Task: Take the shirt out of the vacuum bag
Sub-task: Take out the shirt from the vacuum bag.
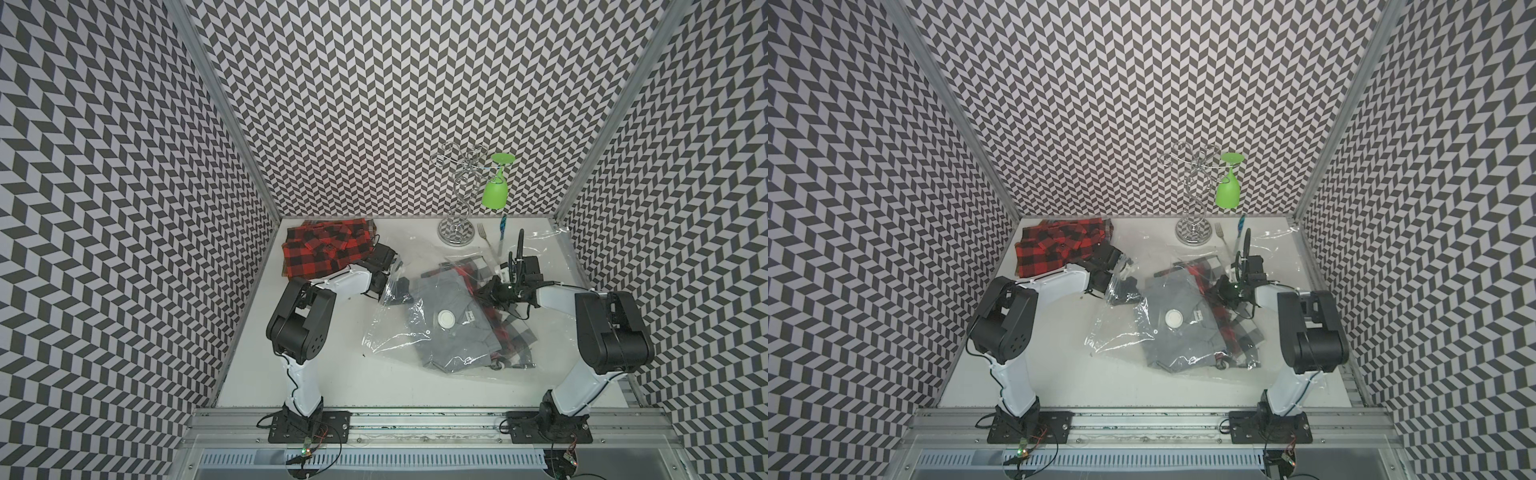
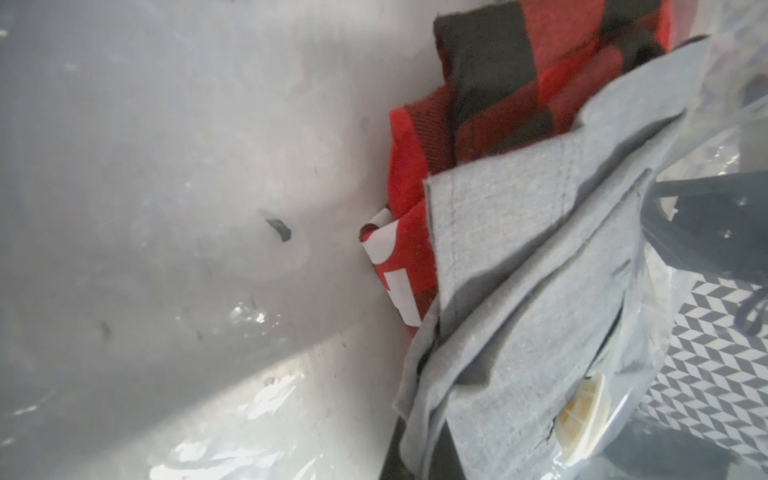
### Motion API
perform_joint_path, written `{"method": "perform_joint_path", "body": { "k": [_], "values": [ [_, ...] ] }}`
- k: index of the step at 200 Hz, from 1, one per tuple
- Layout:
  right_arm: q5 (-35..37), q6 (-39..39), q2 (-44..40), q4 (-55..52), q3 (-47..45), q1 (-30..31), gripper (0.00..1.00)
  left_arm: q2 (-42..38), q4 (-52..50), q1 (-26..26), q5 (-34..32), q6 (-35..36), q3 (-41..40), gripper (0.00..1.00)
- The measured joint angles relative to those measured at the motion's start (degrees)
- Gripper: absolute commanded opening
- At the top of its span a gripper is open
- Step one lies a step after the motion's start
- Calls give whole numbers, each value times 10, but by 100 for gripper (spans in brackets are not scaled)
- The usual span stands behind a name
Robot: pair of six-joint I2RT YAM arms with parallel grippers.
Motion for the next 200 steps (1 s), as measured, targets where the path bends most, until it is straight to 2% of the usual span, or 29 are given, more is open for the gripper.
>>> {"method": "perform_joint_path", "body": {
  "k": [62, 168, 200],
  "values": [
    [18, 0, 2, -2, -15, -25, 8, -103, -3, 52, 19, -4, -84, 0],
    [22, 5, 1, 9, -27, -32, 0, -114, -12, 73, 30, -2, -88, 0],
    [28, 3, 1, 6, -28, -47, 0, -138, -15, 104, 37, -2, -112, 0]
  ]
}}
